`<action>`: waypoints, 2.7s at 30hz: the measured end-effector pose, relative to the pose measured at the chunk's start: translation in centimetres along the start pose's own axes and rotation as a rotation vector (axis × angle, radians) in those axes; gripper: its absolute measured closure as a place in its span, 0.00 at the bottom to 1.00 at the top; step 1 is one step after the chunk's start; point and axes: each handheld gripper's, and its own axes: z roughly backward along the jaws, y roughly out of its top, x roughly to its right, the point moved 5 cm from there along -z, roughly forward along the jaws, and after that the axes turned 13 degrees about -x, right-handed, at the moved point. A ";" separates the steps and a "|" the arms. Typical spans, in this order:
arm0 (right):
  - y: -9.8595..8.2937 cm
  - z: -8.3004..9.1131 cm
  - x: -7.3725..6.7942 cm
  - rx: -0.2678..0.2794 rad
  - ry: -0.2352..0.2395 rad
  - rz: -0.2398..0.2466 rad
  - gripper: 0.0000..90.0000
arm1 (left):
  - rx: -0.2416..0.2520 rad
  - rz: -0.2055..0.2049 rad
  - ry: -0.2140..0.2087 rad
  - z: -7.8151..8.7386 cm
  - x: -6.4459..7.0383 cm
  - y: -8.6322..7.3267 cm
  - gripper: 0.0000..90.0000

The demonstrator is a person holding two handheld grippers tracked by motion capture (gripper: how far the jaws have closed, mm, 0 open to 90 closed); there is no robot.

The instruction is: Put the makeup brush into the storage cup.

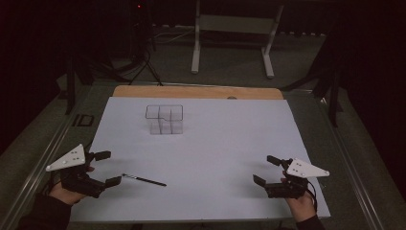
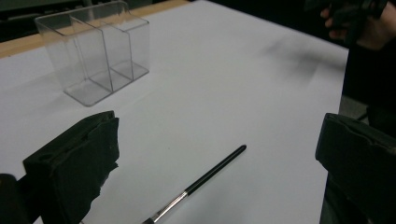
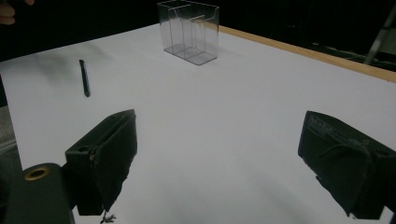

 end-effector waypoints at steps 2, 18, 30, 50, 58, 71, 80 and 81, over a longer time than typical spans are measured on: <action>0.0 0.0 0.0 -0.001 0.000 0.000 0.13 | -0.024 -0.028 0.009 -0.2 -0.2 0.1 0.01; 0.0 -0.1 0.0 -0.007 0.000 0.006 0.13 | -0.191 -0.162 0.021 -1.2 -0.7 1.7 0.01; -0.1 -0.2 -0.1 -0.014 0.004 0.005 0.13 | -0.276 -0.216 -0.005 -1.7 -0.7 2.6 0.01; -0.1 -0.2 -0.2 -0.018 0.008 0.009 0.13 | -0.439 -0.384 -0.061 -3.9 0.2 4.3 0.07; -0.1 -0.2 -0.2 -0.018 0.008 0.010 0.13 | -0.530 -0.427 -0.086 -5.3 0.4 3.9 0.12; -0.1 -0.3 -0.2 -0.020 0.010 0.011 0.13 | -0.627 -0.475 -0.108 -6.2 -0.1 2.5 0.35; -0.1 -0.3 -0.2 -0.022 0.010 0.011 0.13 | -0.703 -0.507 -0.094 -7.4 -0.8 1.2 0.48; -0.1 -0.3 -0.2 -0.021 0.010 0.011 0.13 | -0.710 -0.514 -0.090 -7.6 -0.8 1.1 0.49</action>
